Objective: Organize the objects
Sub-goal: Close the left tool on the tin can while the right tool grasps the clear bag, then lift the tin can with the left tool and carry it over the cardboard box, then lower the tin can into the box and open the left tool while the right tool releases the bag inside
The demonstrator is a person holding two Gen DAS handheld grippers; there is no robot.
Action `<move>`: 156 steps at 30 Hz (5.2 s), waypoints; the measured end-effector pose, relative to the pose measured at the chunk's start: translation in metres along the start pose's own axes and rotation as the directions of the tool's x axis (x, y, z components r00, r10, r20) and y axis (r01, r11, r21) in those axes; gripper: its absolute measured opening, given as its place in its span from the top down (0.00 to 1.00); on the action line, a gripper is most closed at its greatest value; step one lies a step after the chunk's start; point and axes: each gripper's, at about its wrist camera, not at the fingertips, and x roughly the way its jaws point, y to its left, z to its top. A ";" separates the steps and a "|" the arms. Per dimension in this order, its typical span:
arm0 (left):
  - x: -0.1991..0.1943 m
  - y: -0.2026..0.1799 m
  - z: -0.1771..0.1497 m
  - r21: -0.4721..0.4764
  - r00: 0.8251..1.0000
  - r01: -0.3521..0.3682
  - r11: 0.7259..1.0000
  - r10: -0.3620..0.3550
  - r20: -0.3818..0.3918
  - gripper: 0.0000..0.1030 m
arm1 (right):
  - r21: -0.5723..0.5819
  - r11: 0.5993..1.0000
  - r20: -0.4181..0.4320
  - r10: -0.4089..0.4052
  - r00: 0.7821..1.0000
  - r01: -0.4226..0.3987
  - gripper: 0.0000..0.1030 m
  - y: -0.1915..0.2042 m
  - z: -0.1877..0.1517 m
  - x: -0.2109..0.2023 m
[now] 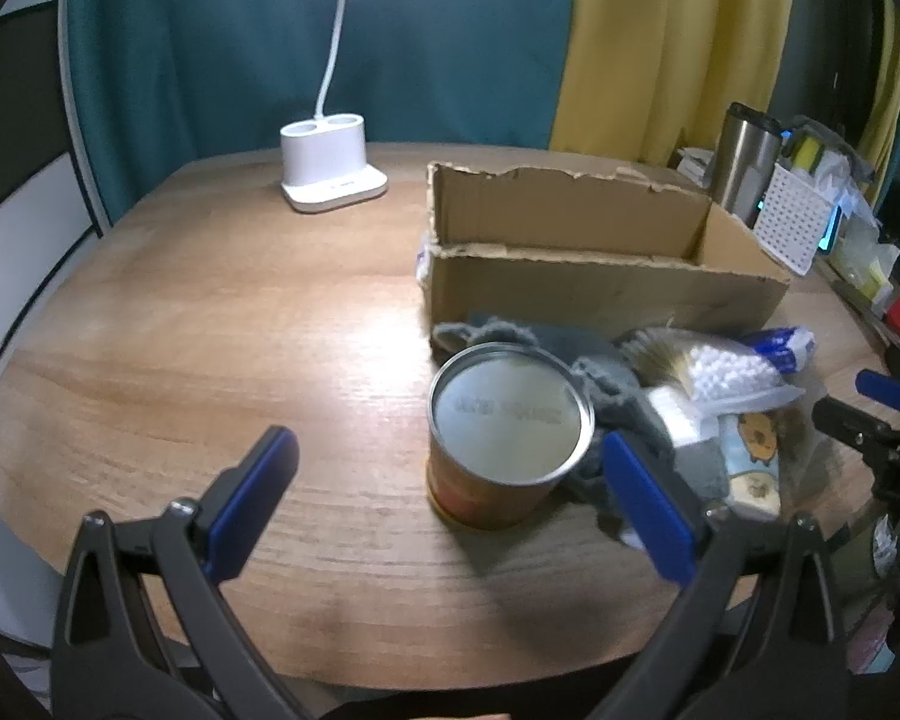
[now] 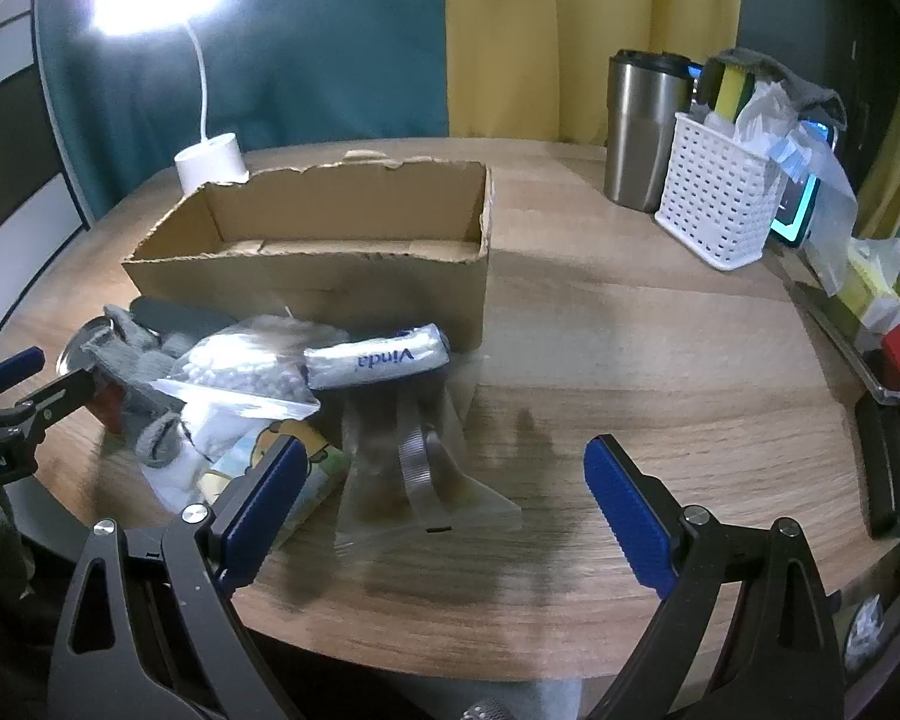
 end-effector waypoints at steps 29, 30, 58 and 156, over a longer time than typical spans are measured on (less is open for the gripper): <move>0.009 -0.001 0.002 0.042 0.998 0.060 0.997 -0.060 -0.003 0.45 | -0.021 0.999 -0.075 0.041 0.996 -0.043 0.51 0.001 -0.003 0.026; 0.007 -0.001 0.002 0.041 0.998 0.059 0.997 -0.059 0.000 0.45 | -0.021 0.999 -0.071 0.038 0.997 -0.040 0.51 0.000 -0.003 0.024; -0.041 0.009 0.049 0.022 0.990 0.042 0.999 -0.045 0.131 0.46 | 0.036 0.998 0.037 -0.051 0.998 0.050 0.52 -0.036 0.032 -0.006; 0.095 -0.126 0.113 0.102 0.954 0.292 0.951 -0.282 -0.107 0.45 | 0.040 0.994 -0.040 0.105 0.994 -0.103 0.27 -0.053 0.087 0.081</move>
